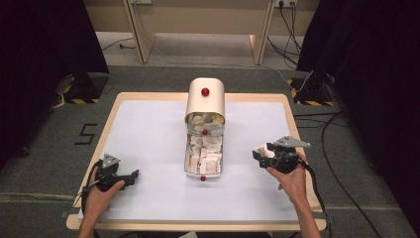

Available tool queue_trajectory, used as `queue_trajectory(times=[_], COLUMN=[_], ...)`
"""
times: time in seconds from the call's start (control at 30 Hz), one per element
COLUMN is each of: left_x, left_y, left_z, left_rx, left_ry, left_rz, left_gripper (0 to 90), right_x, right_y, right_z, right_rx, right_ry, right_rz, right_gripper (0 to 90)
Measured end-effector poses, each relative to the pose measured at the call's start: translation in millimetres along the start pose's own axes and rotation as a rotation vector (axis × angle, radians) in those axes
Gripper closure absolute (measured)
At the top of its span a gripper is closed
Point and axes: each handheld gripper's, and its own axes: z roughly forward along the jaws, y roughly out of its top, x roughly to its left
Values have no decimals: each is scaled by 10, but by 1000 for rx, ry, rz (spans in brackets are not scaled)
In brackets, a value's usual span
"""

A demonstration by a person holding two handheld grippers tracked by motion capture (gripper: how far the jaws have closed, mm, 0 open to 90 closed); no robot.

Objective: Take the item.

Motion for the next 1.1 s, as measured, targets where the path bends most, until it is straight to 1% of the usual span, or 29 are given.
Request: queue_trajectory(times=[0.27,0.43,0.67,0.73,0.8,0.83,1.0,1.1], left_x=[0,-1,-1,-1,-1,-1,-1,-2], left_y=[0,0,0,0,0,0,-1,-1], left_z=[0,0,0,0,0,0,1,0], left_rx=[0,0,0,0,0,0,-1,-1], left_ry=[0,0,0,1,1,1,0,1], left_rz=[0,0,0,0,0,0,0,0], left_gripper=[114,114,114,114,114,114,114,114], right_x=[81,146,203,244,259,294,341,390], right_y=[-52,-104,-154,-187,-200,-225,-260,-305], right_z=[-33,-69,-124,-147,-151,-160,-177,-185], right_rx=[3,10,11,19,21,26,32,47], right_ry=[3,10,14,9,10,14,20,19], right_rz=[-10,-30,-42,-62,-69,-76,-87,-107], right_gripper=[330,330,330,330,330,330,330,330])
